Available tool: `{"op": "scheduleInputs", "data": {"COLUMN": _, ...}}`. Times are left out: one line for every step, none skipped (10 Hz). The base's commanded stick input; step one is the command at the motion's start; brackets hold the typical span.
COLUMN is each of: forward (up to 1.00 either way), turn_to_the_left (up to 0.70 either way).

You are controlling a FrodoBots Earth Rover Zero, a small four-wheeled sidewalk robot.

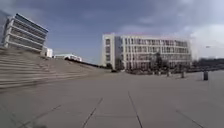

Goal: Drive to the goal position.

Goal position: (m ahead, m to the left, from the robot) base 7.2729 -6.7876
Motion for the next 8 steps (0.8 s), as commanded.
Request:
{"op": "scheduleInputs", "data": {"forward": 0.7, "turn_to_the_left": 0.0}}
{"op": "scheduleInputs", "data": {"forward": 0.7, "turn_to_the_left": 0.0}}
{"op": "scheduleInputs", "data": {"forward": 0.7, "turn_to_the_left": 0.0}}
{"op": "scheduleInputs", "data": {"forward": 0.7, "turn_to_the_left": 0.0}}
{"op": "scheduleInputs", "data": {"forward": 0.7, "turn_to_the_left": 0.0}}
{"op": "scheduleInputs", "data": {"forward": 0.7, "turn_to_the_left": 0.0}}
{"op": "scheduleInputs", "data": {"forward": 0.7, "turn_to_the_left": 0.0}}
{"op": "scheduleInputs", "data": {"forward": 0.7, "turn_to_the_left": 0.0}}
